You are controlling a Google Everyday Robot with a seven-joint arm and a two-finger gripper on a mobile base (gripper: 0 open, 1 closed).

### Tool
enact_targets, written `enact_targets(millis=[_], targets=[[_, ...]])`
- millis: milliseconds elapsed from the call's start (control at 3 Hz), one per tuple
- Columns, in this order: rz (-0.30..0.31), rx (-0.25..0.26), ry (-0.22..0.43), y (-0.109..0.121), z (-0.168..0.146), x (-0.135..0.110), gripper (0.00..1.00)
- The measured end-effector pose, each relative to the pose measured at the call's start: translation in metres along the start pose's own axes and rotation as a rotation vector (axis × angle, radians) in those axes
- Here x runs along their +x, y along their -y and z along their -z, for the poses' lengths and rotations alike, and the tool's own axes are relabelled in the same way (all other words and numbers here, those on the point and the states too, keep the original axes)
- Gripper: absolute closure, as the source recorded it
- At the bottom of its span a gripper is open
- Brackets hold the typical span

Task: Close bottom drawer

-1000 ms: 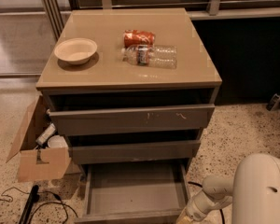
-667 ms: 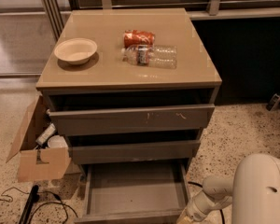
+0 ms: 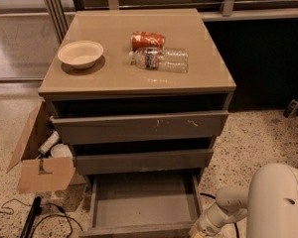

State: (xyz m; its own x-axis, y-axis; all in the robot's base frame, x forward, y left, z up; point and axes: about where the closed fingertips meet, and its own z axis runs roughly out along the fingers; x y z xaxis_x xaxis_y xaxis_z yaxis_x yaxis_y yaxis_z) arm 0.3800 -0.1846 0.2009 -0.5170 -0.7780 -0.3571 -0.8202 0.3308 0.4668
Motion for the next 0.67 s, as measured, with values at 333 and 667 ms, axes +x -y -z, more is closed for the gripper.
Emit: enact_targets(millis=[333,667], targets=[[-0.012,0.022,-0.007,0.0086,-0.0006,-0.0054,0.00],[-0.012,0.022,-0.007,0.0084,-0.0007,-0.0054,0.00]])
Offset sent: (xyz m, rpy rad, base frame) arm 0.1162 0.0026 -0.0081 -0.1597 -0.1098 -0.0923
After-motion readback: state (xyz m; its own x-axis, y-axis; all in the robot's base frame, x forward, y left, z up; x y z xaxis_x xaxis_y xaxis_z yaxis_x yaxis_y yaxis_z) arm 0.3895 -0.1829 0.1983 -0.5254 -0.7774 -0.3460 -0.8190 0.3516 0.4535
